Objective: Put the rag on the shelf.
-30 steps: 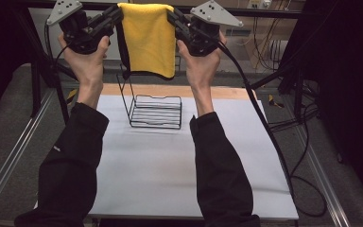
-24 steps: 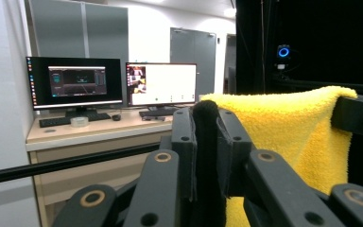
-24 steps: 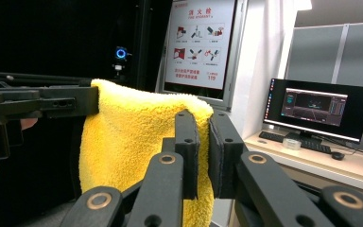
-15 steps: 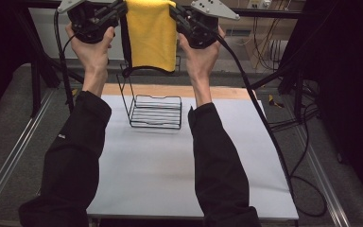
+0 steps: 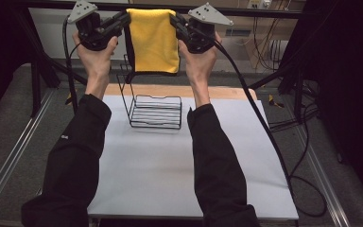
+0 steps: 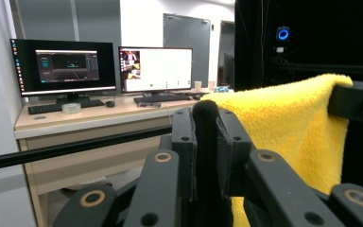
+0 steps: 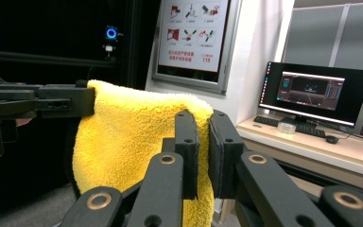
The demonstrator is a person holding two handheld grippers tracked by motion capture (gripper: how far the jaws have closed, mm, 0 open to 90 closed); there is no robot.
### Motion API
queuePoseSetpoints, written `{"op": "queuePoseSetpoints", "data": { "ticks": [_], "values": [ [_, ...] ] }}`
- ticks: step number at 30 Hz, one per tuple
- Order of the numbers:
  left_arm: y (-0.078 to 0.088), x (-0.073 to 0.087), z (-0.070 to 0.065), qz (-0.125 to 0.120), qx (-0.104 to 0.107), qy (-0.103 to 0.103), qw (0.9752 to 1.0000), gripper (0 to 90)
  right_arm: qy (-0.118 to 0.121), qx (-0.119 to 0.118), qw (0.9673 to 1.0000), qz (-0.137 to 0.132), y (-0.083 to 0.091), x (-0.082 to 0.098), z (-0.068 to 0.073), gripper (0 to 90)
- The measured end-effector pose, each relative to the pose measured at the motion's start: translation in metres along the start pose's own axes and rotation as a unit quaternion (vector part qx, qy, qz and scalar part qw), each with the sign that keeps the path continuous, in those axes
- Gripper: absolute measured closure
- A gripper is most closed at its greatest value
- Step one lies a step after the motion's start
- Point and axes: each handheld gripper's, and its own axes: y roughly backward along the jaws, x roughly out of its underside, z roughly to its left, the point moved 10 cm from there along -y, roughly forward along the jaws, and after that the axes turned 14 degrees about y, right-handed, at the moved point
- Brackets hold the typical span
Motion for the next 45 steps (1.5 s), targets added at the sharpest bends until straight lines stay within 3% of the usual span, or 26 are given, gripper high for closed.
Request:
{"op": "queuePoseSetpoints", "data": {
  "ticks": [8,21,25,43,45],
  "values": [
    [0.005,0.020,0.012,0.019,-0.007,-0.006,0.9998,79.1,0.006,-0.014,0.9996,0.022,-0.006,0.022,0.012,83.9],
    [0.009,0.060,0.016,0.051,-0.008,-0.011,0.9986,79.1,-0.020,-0.032,0.9982,0.046,0.001,0.064,0.027,83.7],
    [0.008,0.074,0.021,0.066,-0.014,-0.007,0.9977,79.0,-0.016,-0.038,0.9974,0.059,0.002,0.075,0.031,83.7],
    [0.008,0.094,0.026,0.088,-0.027,-0.018,0.9956,79.0,-0.018,-0.045,0.9957,0.079,0.000,0.094,0.039,83.6],
    [0.010,0.092,0.023,0.082,-0.016,-0.012,0.9964,79.0,-0.018,-0.046,0.9958,0.077,0.001,0.093,0.038,83.6]
  ]
}}
